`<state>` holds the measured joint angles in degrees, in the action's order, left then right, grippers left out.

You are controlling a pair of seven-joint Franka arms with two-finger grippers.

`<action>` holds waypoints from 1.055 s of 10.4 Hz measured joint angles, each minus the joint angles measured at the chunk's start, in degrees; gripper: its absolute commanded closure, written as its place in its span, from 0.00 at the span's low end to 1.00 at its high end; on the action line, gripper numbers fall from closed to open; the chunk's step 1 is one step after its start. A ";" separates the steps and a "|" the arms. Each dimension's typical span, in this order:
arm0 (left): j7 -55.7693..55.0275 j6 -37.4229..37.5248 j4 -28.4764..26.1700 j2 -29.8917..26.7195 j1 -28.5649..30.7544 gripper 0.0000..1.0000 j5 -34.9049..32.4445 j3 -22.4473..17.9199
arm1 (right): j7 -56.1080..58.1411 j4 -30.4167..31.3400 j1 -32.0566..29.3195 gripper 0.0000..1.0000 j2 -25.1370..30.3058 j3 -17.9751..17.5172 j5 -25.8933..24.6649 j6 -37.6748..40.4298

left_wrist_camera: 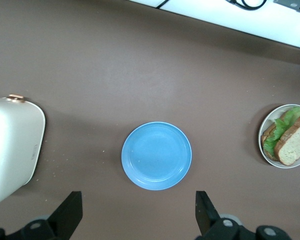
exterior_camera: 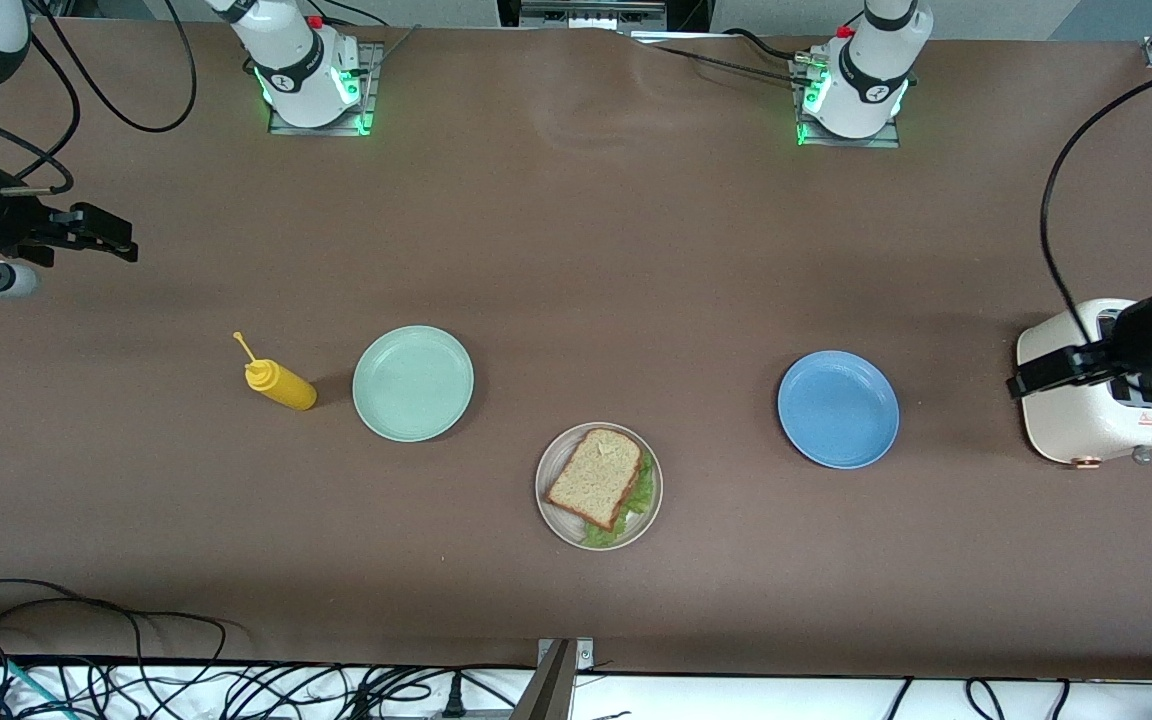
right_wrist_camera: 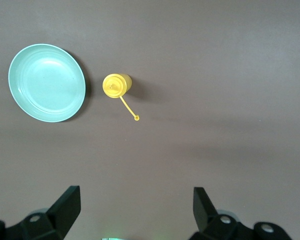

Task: Make sandwich on beige plate with both arms

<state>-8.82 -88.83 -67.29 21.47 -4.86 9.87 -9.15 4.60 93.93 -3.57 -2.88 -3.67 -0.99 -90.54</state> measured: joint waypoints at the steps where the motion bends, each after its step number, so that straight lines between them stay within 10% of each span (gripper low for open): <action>1: 0.00 1.32 -0.52 -1.36 0.30 0.01 -0.49 0.28 | -0.03 0.90 0.03 0.00 0.73 -0.10 0.00 -0.48; 7: -0.21 -3.94 -17.25 -11.14 1.29 0.00 -8.21 5.73 | -0.14 1.92 0.07 0.00 1.74 -0.50 0.00 -0.86; 11: -0.24 -4.40 -18.19 -11.60 2.23 0.00 -8.52 6.05 | -2.78 1.98 0.08 0.00 1.74 -0.89 -0.01 -0.90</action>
<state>-9.07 -93.22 -85.48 9.87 -2.64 1.34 -3.10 1.82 95.91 -3.50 -1.15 -4.56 -1.00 -91.44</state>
